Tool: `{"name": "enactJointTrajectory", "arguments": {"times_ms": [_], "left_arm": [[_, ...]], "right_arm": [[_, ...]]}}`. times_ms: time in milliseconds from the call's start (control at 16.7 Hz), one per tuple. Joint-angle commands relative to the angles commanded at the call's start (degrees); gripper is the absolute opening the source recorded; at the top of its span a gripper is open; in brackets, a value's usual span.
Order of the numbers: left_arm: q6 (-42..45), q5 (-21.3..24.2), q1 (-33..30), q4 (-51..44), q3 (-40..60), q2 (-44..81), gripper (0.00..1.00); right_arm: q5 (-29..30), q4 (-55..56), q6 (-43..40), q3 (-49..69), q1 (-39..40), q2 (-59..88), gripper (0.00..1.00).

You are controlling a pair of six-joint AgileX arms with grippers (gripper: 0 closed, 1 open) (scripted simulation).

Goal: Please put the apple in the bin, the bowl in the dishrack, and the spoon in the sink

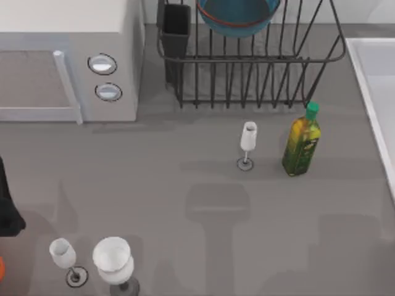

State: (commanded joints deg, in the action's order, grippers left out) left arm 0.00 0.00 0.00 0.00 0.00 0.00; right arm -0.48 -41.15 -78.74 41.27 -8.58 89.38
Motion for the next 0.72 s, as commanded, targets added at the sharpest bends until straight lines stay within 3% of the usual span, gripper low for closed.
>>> {"name": "enactJointTrajectory", "arguments": {"times_ms": [240, 480, 720], "left_arm": [[0.0, 0.0, 0.0, 0.0, 0.0, 0.0, 1.00], [0.0, 0.0, 0.0, 0.0, 0.0, 0.0, 1.00], [0.0, 0.0, 0.0, 0.0, 0.0, 0.0, 1.00]], "right_arm": [[0.2, 7.3, 0.8, -4.3, 0.6, 3.6, 1.00], [0.2, 7.6, 0.9, -4.5, 0.7, 3.8, 1.00], [0.2, 7.6, 0.9, -4.5, 0.7, 3.8, 0.70]]}}
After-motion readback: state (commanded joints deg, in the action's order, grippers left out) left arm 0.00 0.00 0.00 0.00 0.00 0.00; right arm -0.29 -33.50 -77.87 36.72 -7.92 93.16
